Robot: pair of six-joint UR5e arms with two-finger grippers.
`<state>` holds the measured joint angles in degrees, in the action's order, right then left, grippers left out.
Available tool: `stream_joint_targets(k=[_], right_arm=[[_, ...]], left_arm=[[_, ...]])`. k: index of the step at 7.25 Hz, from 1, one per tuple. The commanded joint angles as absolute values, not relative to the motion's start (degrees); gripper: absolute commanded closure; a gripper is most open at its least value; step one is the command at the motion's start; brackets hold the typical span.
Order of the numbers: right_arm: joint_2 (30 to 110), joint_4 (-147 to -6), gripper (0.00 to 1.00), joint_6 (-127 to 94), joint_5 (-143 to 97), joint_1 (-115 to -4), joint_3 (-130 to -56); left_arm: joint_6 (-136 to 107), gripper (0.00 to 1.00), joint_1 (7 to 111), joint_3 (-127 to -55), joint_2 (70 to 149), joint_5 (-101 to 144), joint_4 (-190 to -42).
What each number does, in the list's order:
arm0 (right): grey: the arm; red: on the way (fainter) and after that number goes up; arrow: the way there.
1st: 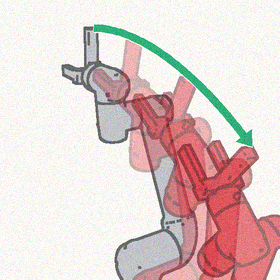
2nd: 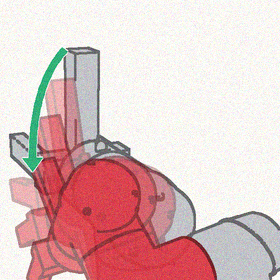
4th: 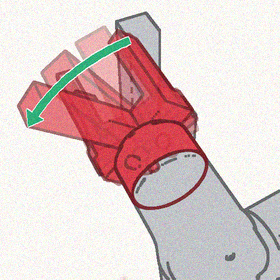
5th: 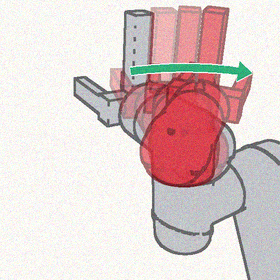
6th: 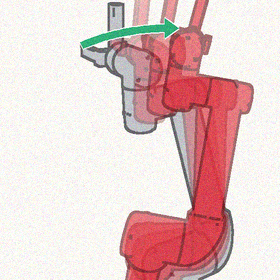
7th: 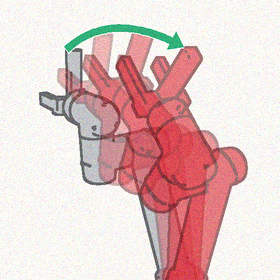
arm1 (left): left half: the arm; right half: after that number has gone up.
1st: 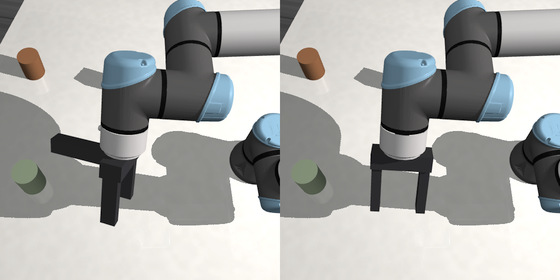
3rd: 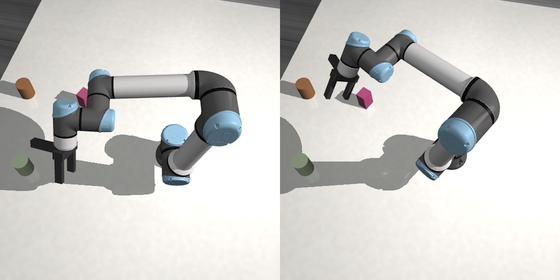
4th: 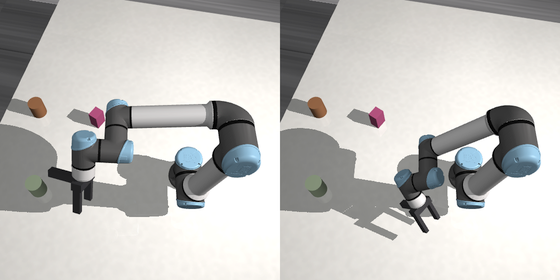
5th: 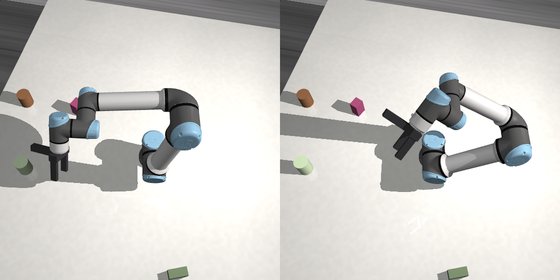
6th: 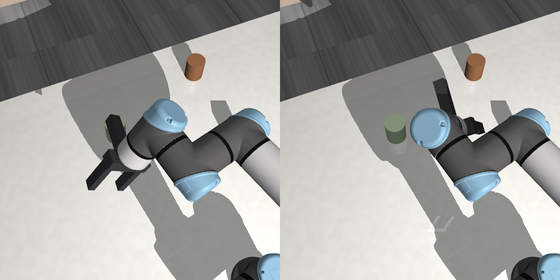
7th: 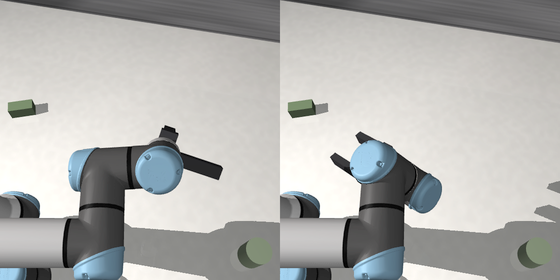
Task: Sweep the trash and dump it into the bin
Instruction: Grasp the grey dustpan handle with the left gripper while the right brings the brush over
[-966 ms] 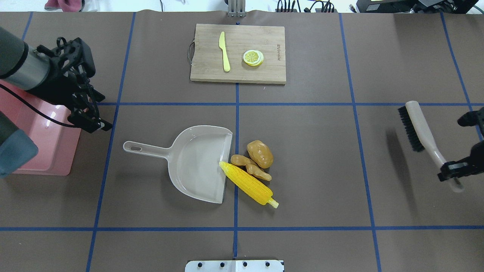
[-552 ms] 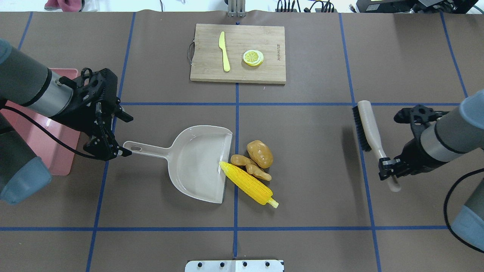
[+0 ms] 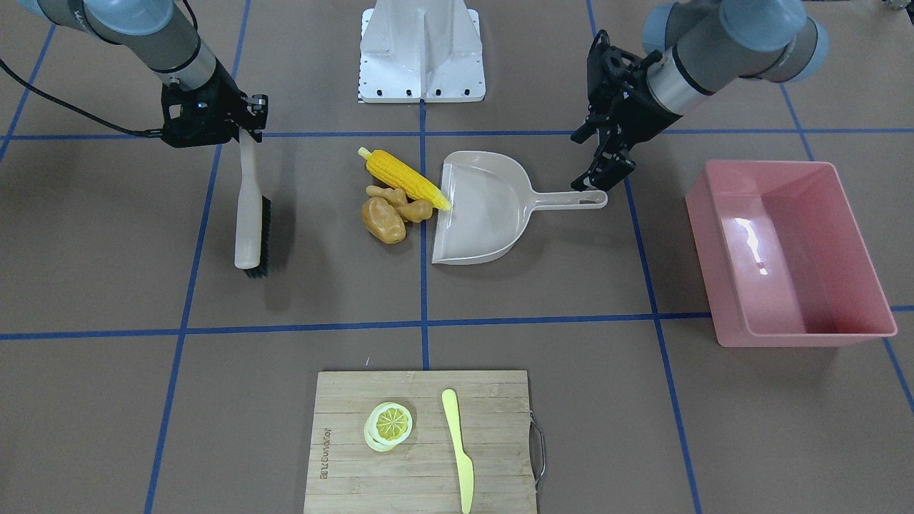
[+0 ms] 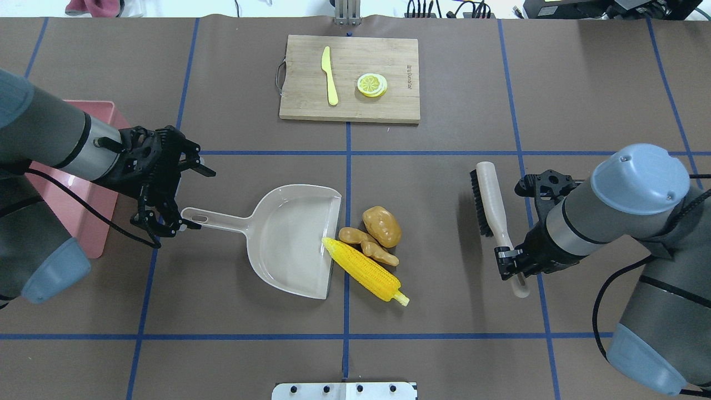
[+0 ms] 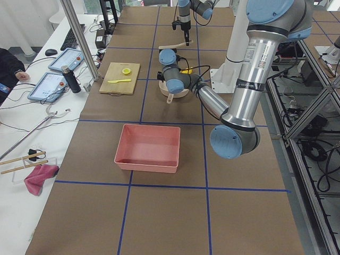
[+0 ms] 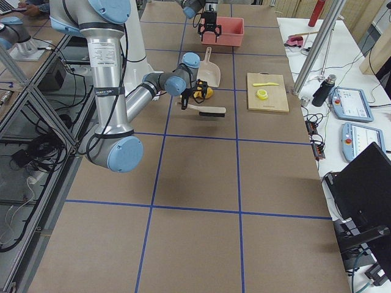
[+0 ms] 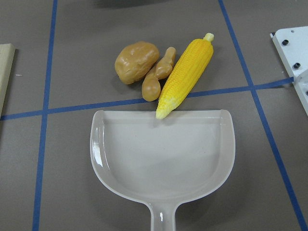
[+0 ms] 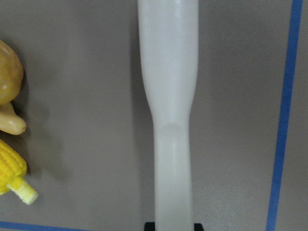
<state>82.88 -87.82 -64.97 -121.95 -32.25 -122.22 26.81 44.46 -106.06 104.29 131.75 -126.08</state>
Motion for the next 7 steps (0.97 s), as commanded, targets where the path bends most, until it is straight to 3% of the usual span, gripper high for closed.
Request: stream_joint_targets(k=[1, 7], right_arm=[[80.87, -87.98, 1.0, -68.01, -120.94, -27.8, -122.17], [69.62, -93.34, 1.0, -75.85, -115.41, -20.4, -118.39]], left_arm=[[18.88, 0.02, 43.33, -100.2, 104.58, 130.96, -135.77], [13.36, 0.07, 39.39, -92.12, 107.39, 127.89, -141.06]])
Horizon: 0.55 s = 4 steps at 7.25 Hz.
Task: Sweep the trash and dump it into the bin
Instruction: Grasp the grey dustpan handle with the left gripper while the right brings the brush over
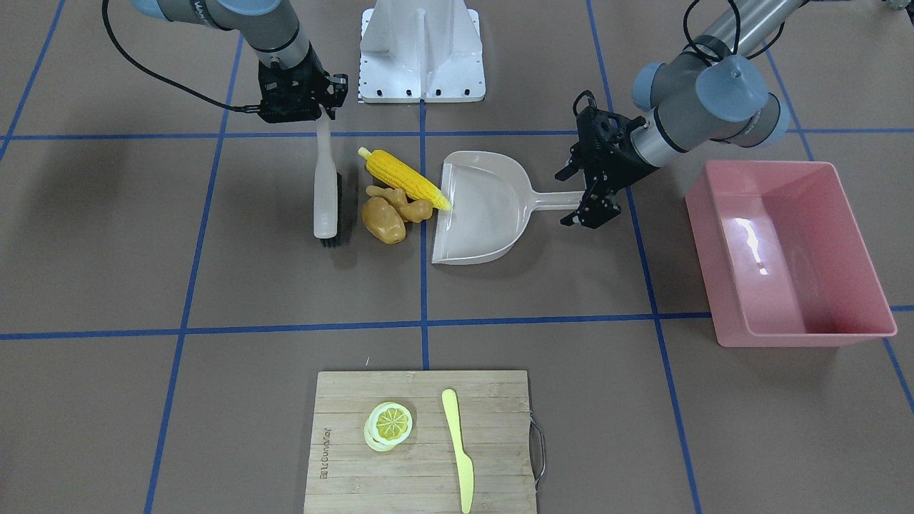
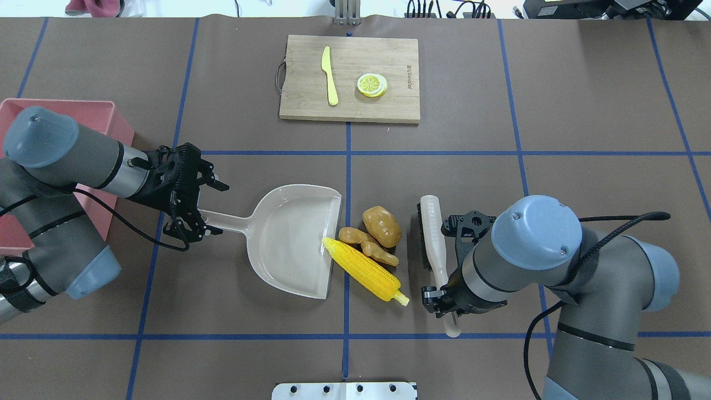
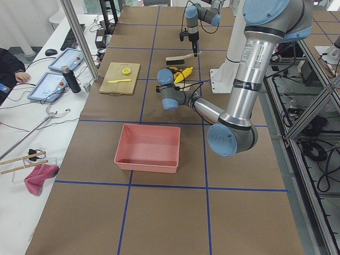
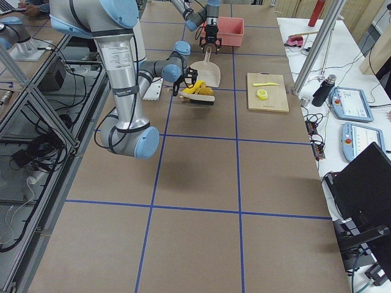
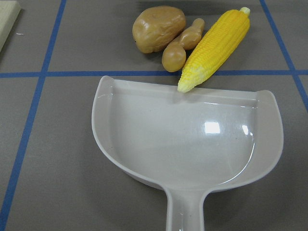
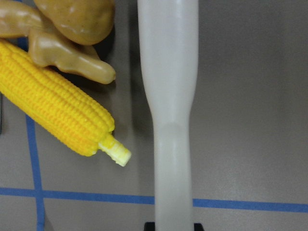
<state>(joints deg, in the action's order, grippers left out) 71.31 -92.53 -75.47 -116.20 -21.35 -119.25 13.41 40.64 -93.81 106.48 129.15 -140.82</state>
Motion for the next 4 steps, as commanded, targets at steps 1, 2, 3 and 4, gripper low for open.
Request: stream_joint_targets(k=[1, 2, 3, 4], right_arm=[[69.61, -92.9, 1.0, -77.24, -114.79, -19.43, -117.87], [67.78, -92.99, 1.0, -77.34, -114.26, -18.81, -116.64], [65.41, -93.16, 1.0, -78.21, -114.17, -18.63, -114.98], [63.91, -92.9, 1.0, -79.61, -113.65, -17.85, -113.39]], left_arm=[[13.36, 0.07, 37.55, -91.07, 107.92, 125.97, -141.15], [11.88, 0.07, 37.27, -91.66, 108.54, 125.25, -141.07], [10.3, 0.07, 36.92, -91.41, 108.63, 125.16, -141.15], [10.2, 0.07, 36.22, -91.23, 108.55, 125.16, -141.15]])
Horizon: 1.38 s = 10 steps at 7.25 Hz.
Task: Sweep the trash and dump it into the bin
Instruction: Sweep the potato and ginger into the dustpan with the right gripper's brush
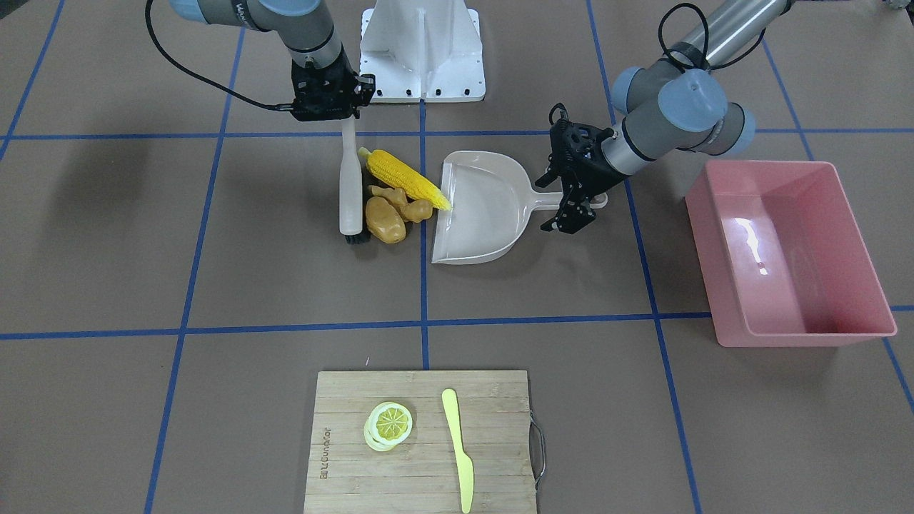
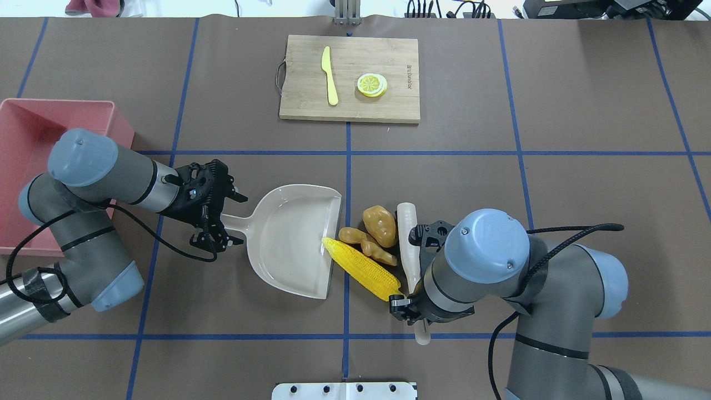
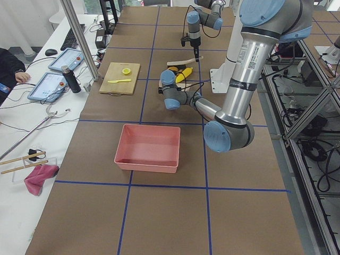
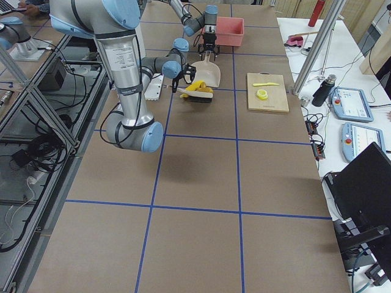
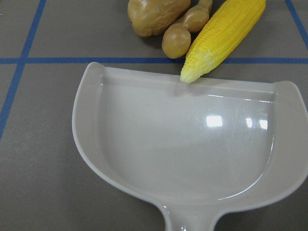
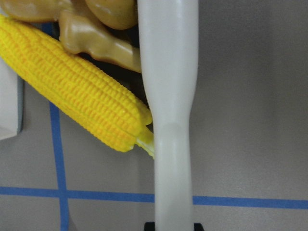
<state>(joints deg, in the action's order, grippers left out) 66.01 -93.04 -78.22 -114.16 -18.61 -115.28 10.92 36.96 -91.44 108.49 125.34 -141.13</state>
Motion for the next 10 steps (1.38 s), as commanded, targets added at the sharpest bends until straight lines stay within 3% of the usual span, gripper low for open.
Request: stream_joint_targets(k=[1, 3, 8, 10], right_arm=[[61.9, -92.9, 1.0, -79.98, -113.03, -17.32, -111.55], [55.23, -92.9, 1.0, -80.59, -113.03, -16.79, -105.76], [47.56, -93.51, 1.0, -81.74, -113.29, -16.43, -102.22], [47.9, -95.26, 1.0, -81.13, -116.17, -19.06, -103.0]], left_arm=[[10.28, 0.07, 36.12, -90.62, 108.54, 125.16, -141.15], [10.28, 0.07, 35.6, -90.53, 108.54, 123.85, -141.07], [10.28, 0.07, 34.45, -90.88, 108.54, 121.82, -140.54], [10.28, 0.07, 34.45, -90.97, 108.54, 121.9, -140.54]])
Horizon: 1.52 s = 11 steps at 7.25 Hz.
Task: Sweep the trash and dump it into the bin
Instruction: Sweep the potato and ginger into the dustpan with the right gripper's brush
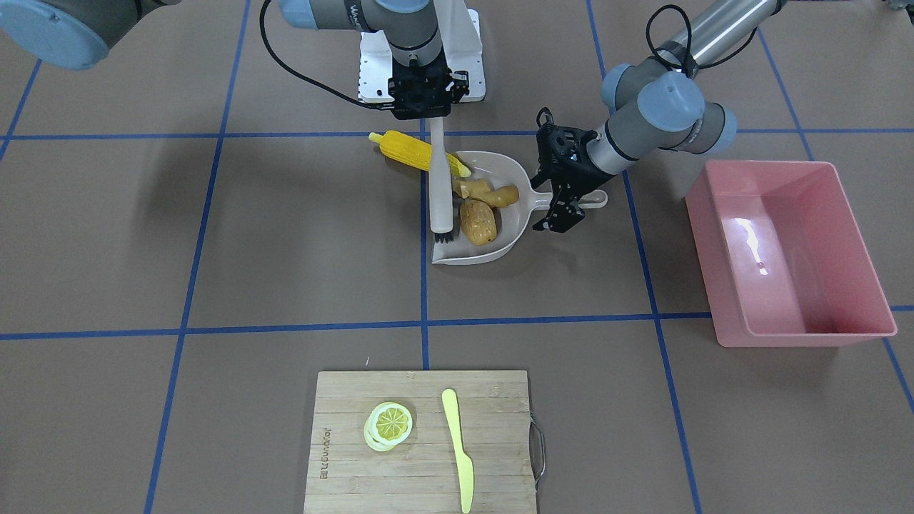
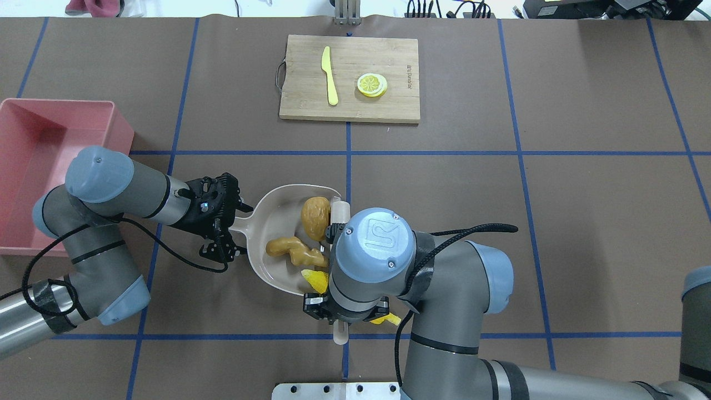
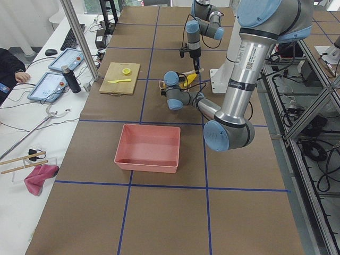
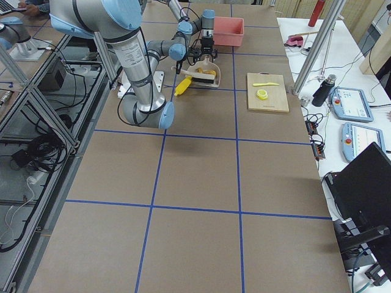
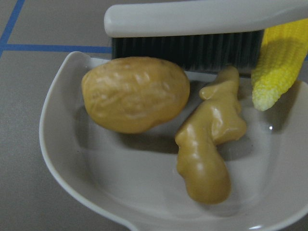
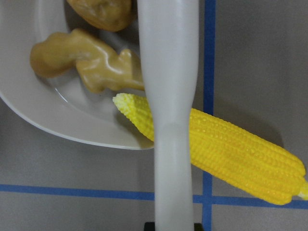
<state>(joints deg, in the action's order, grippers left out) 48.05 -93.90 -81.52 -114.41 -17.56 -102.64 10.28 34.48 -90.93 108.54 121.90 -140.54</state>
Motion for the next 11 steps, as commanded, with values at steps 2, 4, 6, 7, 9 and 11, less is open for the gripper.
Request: stream_joint_targets(k=[2, 4, 6, 7, 9, 11], right_arm=[[48.59, -104.88, 1.0, -80.77, -117.33, -19.69, -110.25], [55.68, -115.97, 1.0, -80.77, -117.69, -19.86, -123.42], [58.09, -120.83, 1.0, -82.0, -117.6, -16.38, -126.82], [59.57, -120.76, 1.0, -82.09, -117.34, -13.3, -126.83], [61.51, -120.76, 1.0, -81.31, -117.33, -10.47, -126.74], [61.96, -120.59, 1.0, -80.86, -116.72, -8.8, -126.65]], left_arm=[[10.37, 0.07, 34.45, -91.14, 108.54, 121.9, -140.54], [10.46, 0.07, 34.45, -91.14, 108.46, 121.9, -140.62], [10.46, 0.07, 34.45, -90.97, 108.54, 121.82, -140.63], [10.46, 0.07, 34.45, -90.88, 108.54, 121.82, -140.71], [10.46, 0.07, 34.45, -90.7, 108.46, 121.82, -140.8], [10.46, 0.07, 34.45, -90.62, 108.46, 121.82, -140.8]])
